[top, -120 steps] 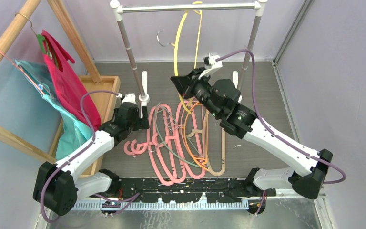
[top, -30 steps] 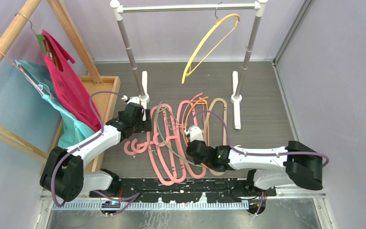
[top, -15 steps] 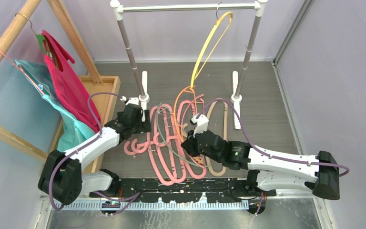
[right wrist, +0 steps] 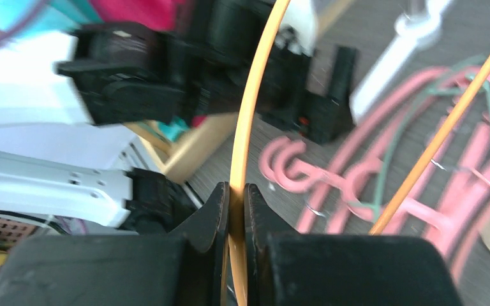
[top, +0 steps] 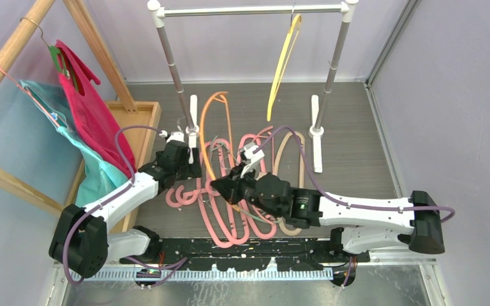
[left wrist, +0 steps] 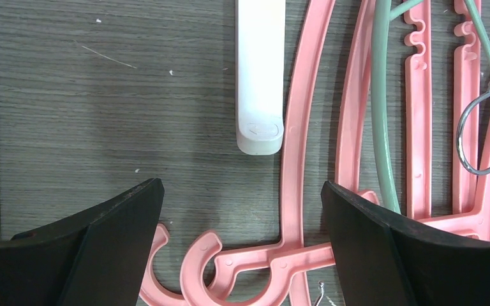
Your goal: Organize the hangers
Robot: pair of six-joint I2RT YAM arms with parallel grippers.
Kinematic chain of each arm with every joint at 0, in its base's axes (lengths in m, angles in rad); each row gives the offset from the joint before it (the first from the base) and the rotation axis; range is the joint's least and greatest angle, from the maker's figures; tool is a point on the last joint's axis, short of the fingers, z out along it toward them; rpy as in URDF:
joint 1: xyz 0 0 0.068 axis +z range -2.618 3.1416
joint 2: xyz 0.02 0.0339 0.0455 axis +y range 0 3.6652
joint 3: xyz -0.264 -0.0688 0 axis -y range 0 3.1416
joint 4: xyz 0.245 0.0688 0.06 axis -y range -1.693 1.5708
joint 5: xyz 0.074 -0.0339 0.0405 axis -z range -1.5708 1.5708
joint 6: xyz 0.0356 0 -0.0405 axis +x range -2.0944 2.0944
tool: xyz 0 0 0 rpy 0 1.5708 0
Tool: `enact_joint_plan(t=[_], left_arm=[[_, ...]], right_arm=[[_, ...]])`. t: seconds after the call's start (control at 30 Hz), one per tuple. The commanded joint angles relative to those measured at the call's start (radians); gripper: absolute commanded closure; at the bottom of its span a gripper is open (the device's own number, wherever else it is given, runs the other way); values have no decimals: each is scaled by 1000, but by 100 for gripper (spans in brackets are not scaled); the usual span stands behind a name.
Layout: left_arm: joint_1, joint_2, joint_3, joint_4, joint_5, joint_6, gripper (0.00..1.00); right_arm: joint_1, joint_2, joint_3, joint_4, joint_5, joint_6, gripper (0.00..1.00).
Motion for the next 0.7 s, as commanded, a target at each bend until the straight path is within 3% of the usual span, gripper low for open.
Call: enact_joint_plan(t=[0.0,0.33,0.53,0.67], left_arm=[[-4,-42,-6,28,-6,-4,2],[-4,-49,-1,29,9,1,2],[-4,-58,3,31,14,-1,2],[-5,-57,4,31,7,4,2]], right_arm=[[92,64,148,225,155,-150,99],[76,151,333,317,319,-405,99],[-139,184,480,222,117,-285,99],[-213,217,544,219,38,-267,99]])
